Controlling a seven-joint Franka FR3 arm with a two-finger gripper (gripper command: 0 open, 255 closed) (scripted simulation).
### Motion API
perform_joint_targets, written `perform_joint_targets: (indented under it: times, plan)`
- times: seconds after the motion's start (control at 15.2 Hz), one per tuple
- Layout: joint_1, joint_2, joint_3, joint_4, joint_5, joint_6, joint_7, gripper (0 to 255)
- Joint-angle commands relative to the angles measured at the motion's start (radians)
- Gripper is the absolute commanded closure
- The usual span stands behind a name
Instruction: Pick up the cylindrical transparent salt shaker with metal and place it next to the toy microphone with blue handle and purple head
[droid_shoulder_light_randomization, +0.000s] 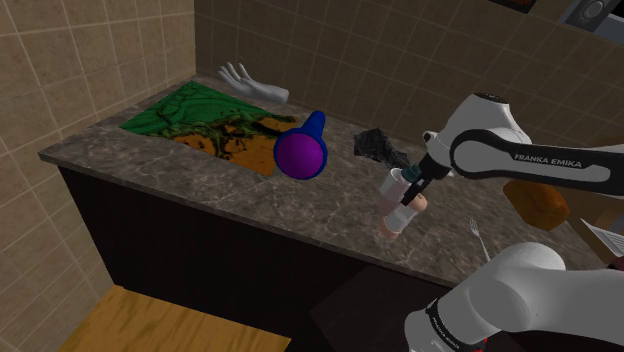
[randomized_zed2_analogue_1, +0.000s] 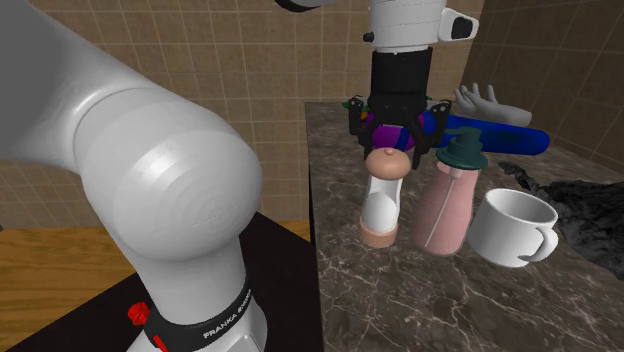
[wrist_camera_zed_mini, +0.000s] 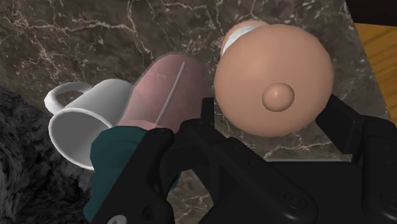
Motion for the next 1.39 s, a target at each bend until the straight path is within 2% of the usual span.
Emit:
perform_joint_targets:
  times: [0.0,1.32]
  plan:
    - [0.002,-0.014,0.005,0.019,0.006,-0.034,-0.001,255]
    - [0.023,-0.053,0.047,0.267,0.053,-0.320,-0.017,255]
